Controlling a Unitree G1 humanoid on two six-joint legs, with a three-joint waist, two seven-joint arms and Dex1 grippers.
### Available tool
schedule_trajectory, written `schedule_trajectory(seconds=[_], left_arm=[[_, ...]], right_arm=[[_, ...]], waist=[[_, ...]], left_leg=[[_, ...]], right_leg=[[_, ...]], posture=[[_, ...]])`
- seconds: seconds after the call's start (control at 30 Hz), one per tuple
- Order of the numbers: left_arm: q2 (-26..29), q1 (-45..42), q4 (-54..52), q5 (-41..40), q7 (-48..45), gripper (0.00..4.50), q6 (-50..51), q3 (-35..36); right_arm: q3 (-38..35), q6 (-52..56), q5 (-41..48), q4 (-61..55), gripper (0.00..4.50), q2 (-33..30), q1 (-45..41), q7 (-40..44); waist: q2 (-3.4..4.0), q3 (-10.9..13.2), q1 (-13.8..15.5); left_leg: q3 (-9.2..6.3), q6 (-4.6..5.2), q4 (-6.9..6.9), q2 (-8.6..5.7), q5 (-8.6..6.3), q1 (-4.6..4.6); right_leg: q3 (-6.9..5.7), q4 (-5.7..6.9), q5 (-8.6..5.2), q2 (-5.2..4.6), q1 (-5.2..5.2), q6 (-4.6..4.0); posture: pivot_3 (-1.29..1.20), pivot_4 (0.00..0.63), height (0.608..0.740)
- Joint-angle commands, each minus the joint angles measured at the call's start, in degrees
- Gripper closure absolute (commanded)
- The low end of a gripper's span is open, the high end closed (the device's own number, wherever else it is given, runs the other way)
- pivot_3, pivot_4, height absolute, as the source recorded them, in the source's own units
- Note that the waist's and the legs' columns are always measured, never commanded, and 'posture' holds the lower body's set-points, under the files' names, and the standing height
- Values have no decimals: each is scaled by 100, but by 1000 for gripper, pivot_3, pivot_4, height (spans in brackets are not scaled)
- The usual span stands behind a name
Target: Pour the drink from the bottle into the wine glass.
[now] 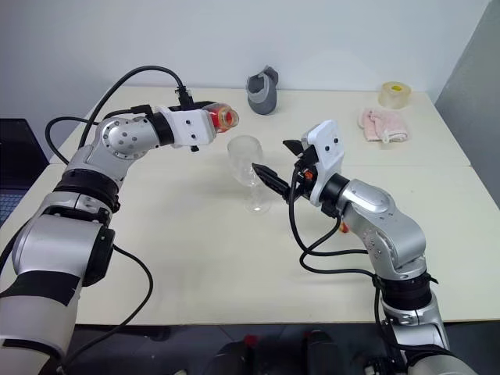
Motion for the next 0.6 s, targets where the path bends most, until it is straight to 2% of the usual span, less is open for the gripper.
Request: schedule_trajectory(seconds=[0.03,0.6], left_arm=[[191,-388,-7,161,355,3453,-177,-43],[416,-536,115,399,654,3453,-453,-187]], right_arm=[[-44,-159,-14,-160,0,8,-81,38],[-32,-237,-51,-106,0,-13,-125,124]], waist=[[0,0,-1],[0,0,-7]], left_leg=[[0,0,0,0,0,0],[0,0,0,-1,0,0]], right_leg=[[0,1,0,0,-1,0],[0,2,0,0,-1,0]], posture=[[0,150,740],[0,150,740]])
